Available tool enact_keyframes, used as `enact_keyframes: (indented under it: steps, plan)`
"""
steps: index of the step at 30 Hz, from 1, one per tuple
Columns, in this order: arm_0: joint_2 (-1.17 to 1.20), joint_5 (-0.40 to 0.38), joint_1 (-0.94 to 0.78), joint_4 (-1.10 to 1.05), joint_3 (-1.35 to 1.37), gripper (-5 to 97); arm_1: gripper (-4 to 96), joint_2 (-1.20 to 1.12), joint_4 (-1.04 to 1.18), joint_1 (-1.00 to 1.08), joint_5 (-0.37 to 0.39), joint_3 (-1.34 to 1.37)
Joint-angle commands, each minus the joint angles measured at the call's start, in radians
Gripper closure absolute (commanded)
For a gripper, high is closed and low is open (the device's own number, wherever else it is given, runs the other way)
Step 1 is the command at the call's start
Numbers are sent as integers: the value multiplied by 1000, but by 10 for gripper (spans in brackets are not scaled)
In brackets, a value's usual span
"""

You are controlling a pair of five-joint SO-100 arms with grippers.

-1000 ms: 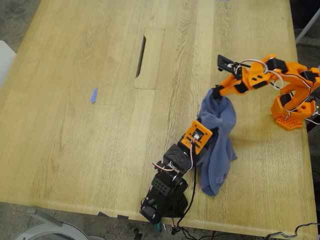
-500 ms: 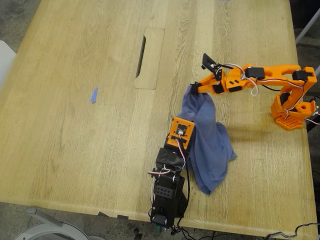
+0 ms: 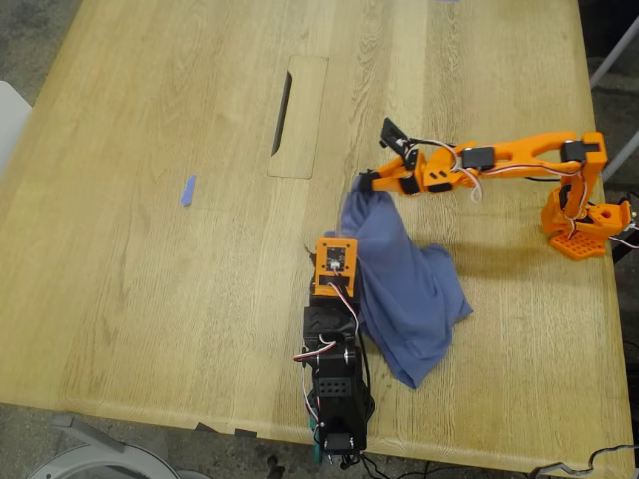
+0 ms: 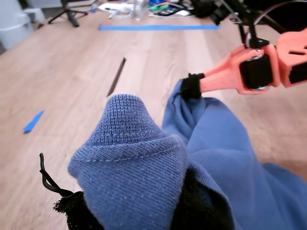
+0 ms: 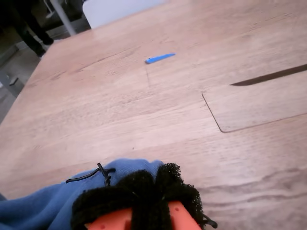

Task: Fold a T-shirt

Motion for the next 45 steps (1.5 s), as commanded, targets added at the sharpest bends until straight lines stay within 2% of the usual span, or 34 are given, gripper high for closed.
enact_keyframes:
  steps: [1, 11, 28, 41, 45]
  plan:
    - [-35, -3, -78, -5, -2, 920, 913, -35, -57, 23, -12, -110]
    - [-80, -2, -253, -170, 164, 920, 913, -296, -104, 103, -18, -380]
    - [-397, -3, -503, -690, 268, 920, 913, -934, 95, 230, -28, -1307]
    - [-758, -5, -588, -1085, 224, 920, 913, -1020, -43, 318, -32, -1342]
    - [-822, -9, -578, -1114, 178, 920, 913, -1035, -55, 328, -32, -1362]
